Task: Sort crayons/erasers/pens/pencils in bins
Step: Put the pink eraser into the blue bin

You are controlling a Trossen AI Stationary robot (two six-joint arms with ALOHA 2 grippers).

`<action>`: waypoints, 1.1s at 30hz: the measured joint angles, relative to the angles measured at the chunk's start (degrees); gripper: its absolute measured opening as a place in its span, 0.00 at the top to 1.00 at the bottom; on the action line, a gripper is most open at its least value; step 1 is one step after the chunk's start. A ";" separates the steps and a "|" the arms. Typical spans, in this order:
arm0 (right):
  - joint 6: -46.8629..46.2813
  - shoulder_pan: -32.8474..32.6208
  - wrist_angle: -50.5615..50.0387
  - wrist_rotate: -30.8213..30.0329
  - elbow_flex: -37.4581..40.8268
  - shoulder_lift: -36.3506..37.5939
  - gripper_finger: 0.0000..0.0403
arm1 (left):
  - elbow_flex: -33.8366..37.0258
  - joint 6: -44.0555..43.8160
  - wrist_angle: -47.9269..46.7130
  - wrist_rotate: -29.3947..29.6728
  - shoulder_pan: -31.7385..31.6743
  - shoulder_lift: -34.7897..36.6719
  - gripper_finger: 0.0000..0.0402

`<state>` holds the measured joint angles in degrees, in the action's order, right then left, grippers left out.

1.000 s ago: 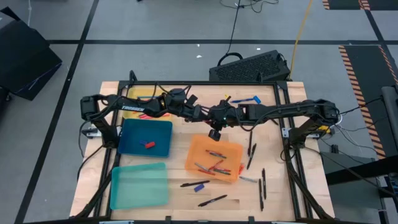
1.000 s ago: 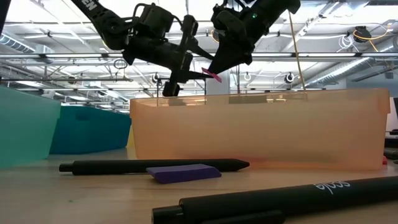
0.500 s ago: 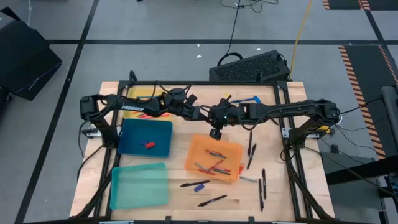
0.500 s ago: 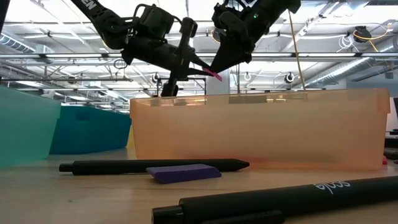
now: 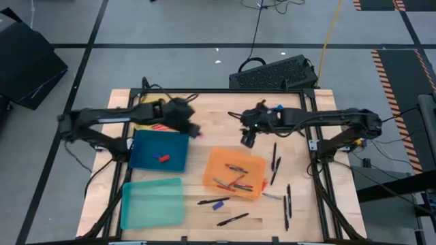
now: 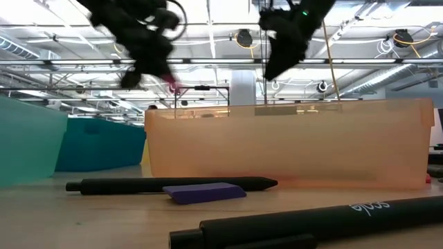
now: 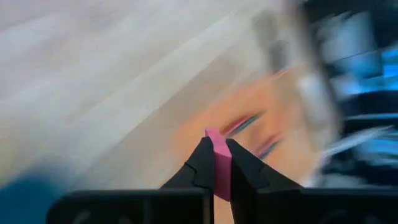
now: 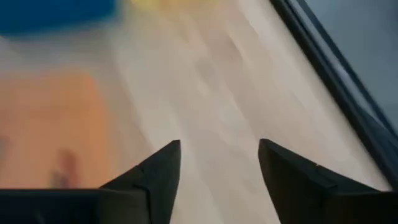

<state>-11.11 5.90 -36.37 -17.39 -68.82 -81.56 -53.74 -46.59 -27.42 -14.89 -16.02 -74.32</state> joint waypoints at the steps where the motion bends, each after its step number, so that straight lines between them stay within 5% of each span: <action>1: -0.24 0.45 -2.56 -0.85 0.27 0.27 0.47 | 0.00 -0.04 -5.58 2.07 1.09 2.16 0.96; 6: -1.16 2.71 -6.38 -0.60 3.70 0.63 0.43 | 3.80 -6.07 -20.32 8.30 5.90 10.07 0.95; 16: -2.92 7.03 -3.48 -0.37 14.02 0.65 0.43 | 26.24 -19.04 -3.63 10.45 7.77 19.18 0.94; 26: -16.04 21.75 -3.70 4.54 22.50 0.65 0.43 | 33.42 -21.69 -1.06 9.97 7.92 18.48 0.69; 33: -14.72 27.59 -1.02 9.84 27.39 0.65 0.43 | 32.36 -19.01 -3.20 6.97 7.90 18.77 0.49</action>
<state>-25.83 33.49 -37.39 -7.55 -41.43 -80.90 -21.38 -65.60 -30.62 -7.92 -8.12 -55.55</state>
